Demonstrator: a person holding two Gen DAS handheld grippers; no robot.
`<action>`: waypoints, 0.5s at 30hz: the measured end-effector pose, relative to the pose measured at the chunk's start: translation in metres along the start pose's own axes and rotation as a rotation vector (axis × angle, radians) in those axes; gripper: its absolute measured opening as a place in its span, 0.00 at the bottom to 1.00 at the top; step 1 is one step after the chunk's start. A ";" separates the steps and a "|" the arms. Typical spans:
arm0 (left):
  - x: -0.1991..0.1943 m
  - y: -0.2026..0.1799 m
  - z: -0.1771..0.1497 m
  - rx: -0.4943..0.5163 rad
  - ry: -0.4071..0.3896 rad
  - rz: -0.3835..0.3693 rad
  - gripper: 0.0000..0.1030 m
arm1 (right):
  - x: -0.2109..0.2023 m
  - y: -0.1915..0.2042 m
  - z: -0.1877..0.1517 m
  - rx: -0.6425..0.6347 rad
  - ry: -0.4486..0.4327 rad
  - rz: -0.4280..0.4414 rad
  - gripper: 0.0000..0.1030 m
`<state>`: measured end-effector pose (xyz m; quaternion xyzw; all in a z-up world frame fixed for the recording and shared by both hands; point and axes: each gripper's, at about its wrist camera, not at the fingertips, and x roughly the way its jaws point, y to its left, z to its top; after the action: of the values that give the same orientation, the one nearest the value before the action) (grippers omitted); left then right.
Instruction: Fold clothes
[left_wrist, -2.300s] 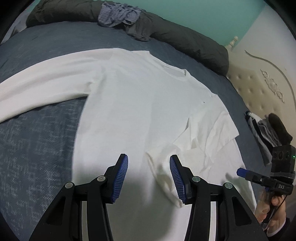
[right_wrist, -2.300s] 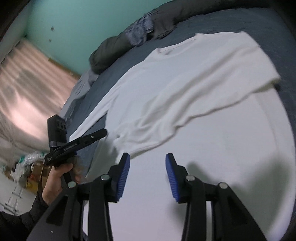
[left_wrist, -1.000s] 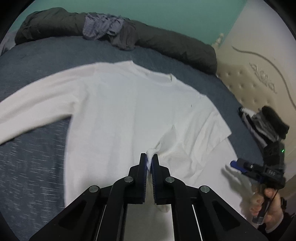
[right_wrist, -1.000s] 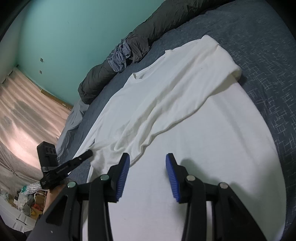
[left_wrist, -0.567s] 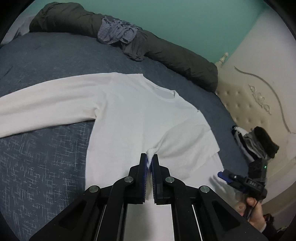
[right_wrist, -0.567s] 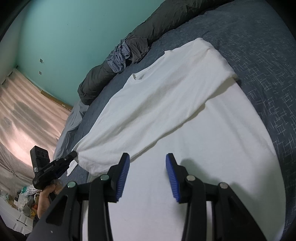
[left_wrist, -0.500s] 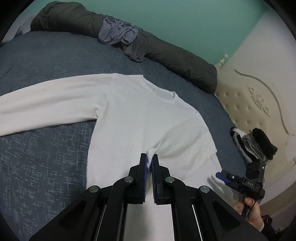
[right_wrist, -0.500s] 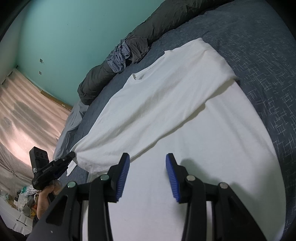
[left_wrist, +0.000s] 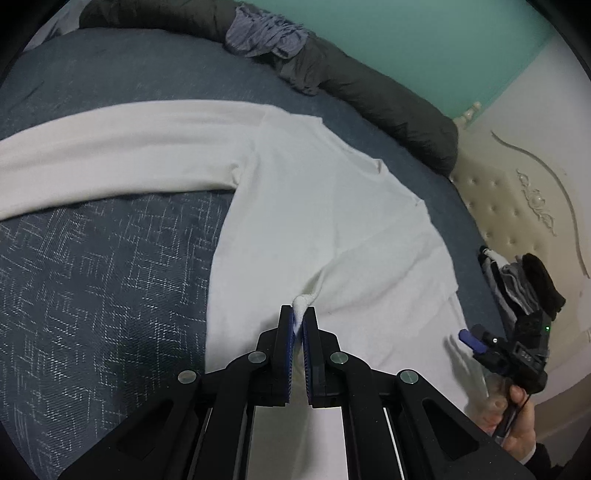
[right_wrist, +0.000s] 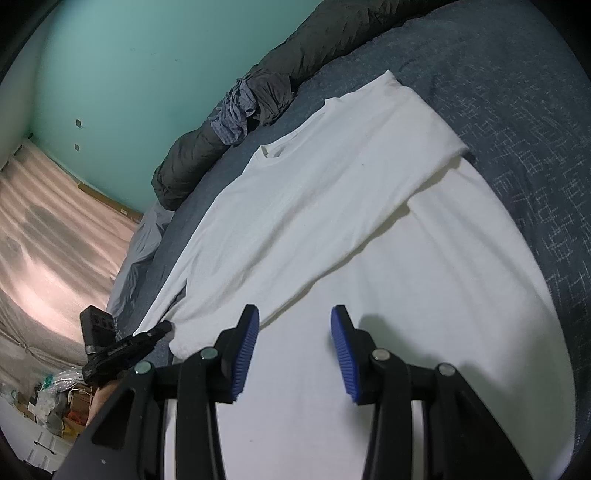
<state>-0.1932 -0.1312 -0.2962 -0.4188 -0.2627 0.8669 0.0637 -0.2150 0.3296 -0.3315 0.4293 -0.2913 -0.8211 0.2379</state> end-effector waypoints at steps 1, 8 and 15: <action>0.000 0.000 0.000 -0.001 0.000 0.009 0.07 | 0.000 0.000 0.000 0.001 -0.001 0.001 0.40; -0.022 -0.006 0.000 0.006 -0.032 0.043 0.24 | -0.003 -0.004 0.002 0.023 -0.012 0.016 0.40; -0.026 -0.015 -0.025 -0.006 0.023 0.079 0.30 | -0.010 -0.008 0.005 0.061 -0.025 0.055 0.40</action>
<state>-0.1591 -0.1170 -0.2836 -0.4389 -0.2479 0.8631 0.0314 -0.2150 0.3428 -0.3288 0.4179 -0.3308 -0.8103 0.2438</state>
